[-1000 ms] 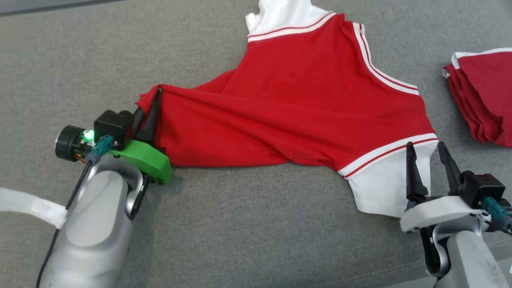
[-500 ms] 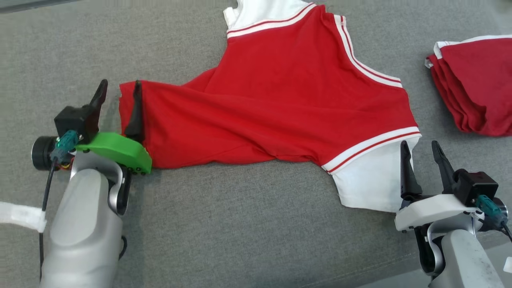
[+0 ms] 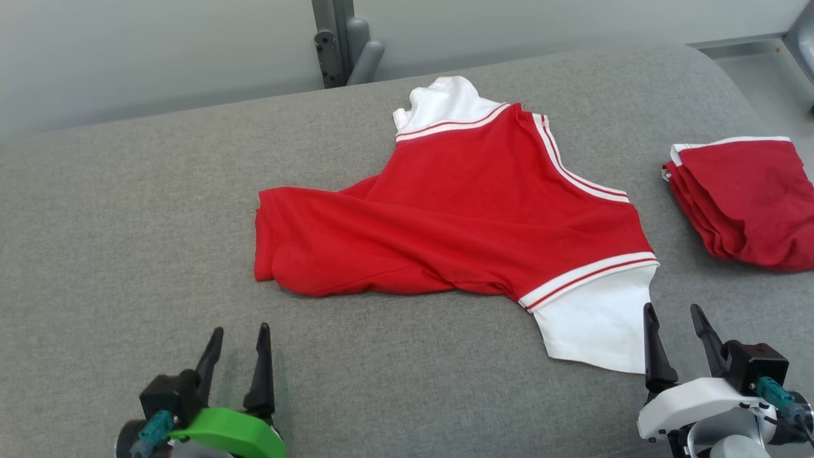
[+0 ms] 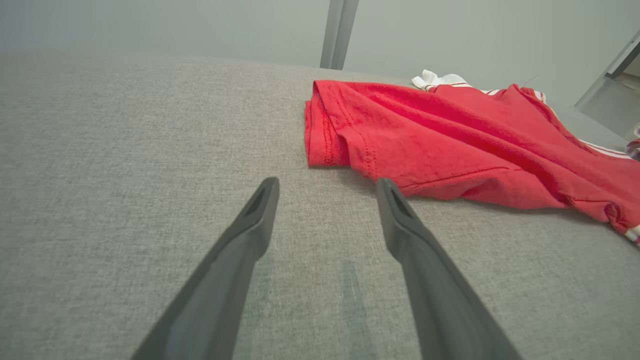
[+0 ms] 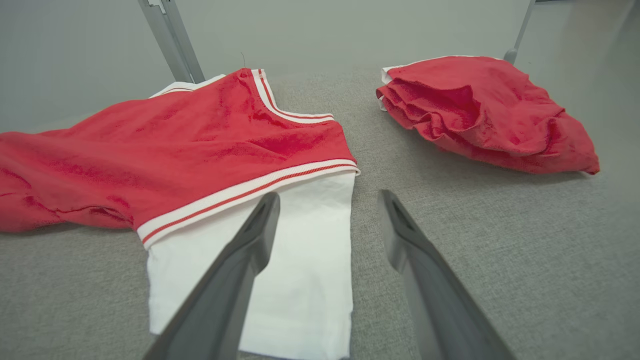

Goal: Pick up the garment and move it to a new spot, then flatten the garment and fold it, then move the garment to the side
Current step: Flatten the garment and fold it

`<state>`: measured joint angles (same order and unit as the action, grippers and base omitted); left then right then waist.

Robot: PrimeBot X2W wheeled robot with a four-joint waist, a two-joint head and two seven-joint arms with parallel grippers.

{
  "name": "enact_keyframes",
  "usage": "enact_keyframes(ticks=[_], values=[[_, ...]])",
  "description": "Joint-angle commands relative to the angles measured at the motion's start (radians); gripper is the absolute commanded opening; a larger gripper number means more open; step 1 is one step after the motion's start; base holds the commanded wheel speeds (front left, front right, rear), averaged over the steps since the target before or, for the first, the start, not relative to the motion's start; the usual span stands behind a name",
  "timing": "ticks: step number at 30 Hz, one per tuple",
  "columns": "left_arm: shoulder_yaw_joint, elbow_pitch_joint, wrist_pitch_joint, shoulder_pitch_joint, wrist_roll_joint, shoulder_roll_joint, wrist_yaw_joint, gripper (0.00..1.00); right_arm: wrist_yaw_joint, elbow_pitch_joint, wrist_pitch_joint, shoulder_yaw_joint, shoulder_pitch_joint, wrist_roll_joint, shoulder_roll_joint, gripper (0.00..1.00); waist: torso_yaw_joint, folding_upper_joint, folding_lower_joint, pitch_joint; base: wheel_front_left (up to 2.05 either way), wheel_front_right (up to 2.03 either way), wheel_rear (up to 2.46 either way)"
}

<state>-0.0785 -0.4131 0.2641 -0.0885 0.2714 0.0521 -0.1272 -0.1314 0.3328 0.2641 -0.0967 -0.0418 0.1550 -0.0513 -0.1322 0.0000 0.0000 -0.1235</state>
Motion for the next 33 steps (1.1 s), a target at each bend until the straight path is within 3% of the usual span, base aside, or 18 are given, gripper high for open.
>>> enact_keyframes(ticks=[1,6,15,24,33], values=[[-0.018,0.011,0.000,0.024,0.026,-0.001,-0.004,1.00,0.002,-0.001,0.000,-0.003,0.013,0.001,-0.003,1.00,0.040,0.0000,0.0000,0.057,0.00,0.00,0.00],[-0.085,0.006,0.000,0.050,0.055,0.001,-0.005,1.00,0.002,0.002,0.000,-0.001,0.009,0.006,-0.006,1.00,0.048,0.0000,0.0000,0.037,0.00,0.00,0.00],[-0.173,-0.029,0.000,-0.091,0.080,0.001,-0.005,1.00,0.002,-0.025,0.000,0.010,-0.050,-0.002,-0.016,1.00,0.028,0.0000,0.0000,-0.085,0.00,0.00,0.00],[-0.202,-0.101,0.000,-0.227,0.151,0.037,-0.004,1.00,0.002,-0.052,0.000,0.024,-0.109,-0.009,-0.017,1.00,-0.012,0.0000,0.0000,-0.186,0.00,0.00,0.00],[-0.165,-0.095,0.000,-0.261,0.205,0.058,-0.004,1.00,0.002,-0.056,0.000,0.019,-0.120,-0.012,-0.018,1.00,-0.029,0.0000,0.0000,-0.208,0.00,0.00,0.00]])
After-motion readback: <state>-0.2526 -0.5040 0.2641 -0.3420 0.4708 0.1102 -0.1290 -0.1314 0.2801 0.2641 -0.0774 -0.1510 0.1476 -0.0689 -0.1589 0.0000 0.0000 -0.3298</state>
